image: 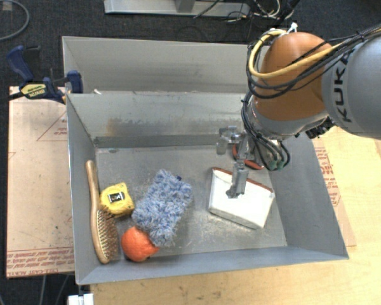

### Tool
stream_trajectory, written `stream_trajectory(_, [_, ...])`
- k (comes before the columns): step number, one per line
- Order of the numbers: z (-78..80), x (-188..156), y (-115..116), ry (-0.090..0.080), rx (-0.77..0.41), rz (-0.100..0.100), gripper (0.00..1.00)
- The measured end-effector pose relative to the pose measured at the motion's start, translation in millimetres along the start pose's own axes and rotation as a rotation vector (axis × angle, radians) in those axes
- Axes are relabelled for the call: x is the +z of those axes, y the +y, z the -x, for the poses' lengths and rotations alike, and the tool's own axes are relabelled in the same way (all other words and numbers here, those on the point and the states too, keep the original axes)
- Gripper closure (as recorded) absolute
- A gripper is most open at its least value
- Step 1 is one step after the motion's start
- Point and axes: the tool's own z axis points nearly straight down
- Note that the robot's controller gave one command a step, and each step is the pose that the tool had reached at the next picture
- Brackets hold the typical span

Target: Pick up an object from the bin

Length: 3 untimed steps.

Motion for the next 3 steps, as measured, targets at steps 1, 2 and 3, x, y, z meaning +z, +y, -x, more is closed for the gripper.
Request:
stream_trajectory(1, [1.1, -5, 0, -0.007, 0.0, 0.0, 0.0])
stream_trajectory(2, [6.7, 29, 5, -0.015, -0.044, 0.0, 0.0])
stream_trajectory(3, [16.4, 90, 45, -0.013, -0.054, -0.001, 0.0])
